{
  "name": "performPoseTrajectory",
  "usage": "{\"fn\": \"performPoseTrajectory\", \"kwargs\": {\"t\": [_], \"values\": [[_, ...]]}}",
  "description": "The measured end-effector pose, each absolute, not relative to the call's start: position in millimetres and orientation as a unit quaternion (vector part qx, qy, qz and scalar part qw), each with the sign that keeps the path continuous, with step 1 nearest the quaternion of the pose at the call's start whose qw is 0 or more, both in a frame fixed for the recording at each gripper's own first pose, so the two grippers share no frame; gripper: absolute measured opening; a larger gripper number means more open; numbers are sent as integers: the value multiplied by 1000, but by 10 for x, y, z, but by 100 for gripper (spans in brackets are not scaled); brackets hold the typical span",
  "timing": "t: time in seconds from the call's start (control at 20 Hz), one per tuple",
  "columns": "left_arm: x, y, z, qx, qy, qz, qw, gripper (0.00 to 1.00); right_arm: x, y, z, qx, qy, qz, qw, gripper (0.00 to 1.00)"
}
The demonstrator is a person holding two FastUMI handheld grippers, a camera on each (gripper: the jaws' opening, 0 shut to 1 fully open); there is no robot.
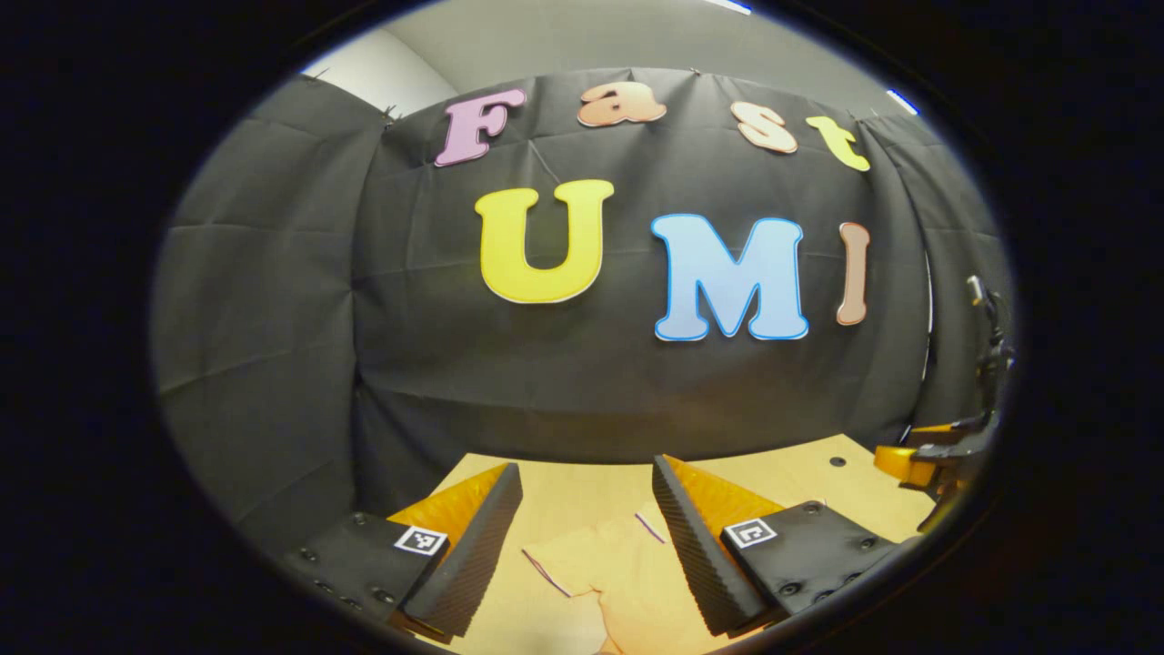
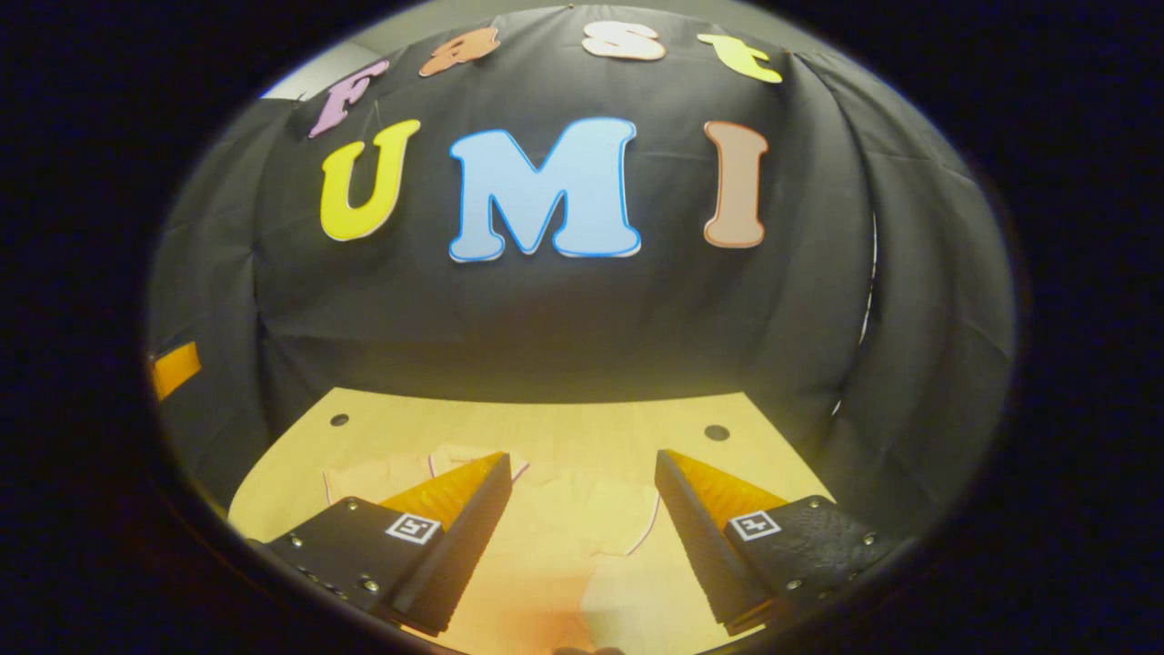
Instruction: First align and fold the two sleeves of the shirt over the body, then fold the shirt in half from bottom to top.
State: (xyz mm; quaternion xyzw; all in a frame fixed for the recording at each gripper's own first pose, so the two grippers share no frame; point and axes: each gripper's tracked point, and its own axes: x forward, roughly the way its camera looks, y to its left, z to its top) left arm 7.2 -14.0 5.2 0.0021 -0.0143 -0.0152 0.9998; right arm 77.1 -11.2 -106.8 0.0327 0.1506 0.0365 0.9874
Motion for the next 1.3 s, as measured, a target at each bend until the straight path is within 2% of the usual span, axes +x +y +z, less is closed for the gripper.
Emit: {"fn": "performPoseTrajectory", "kwargs": {"t": [0.15,0.4,0.75,1.15,1.3], "values": [[96,-156,9,1,-8,-15,1000,95,1013,-213,-1381,37,191,32,980,100],[156,-163,-36,3,1,-12,1000,97,1380,-274,-2106,28,266,29,963,100],[240,-85,-84,7,11,6,1000,97,1754,-468,-3129,47,392,5,919,100],[266,-40,-138,10,23,21,999,97,1861,-563,-3496,58,440,-12,896,100],[280,-54,-135,15,23,20,999,97,1891,-566,-3482,63,432,-15,900,100]]}}
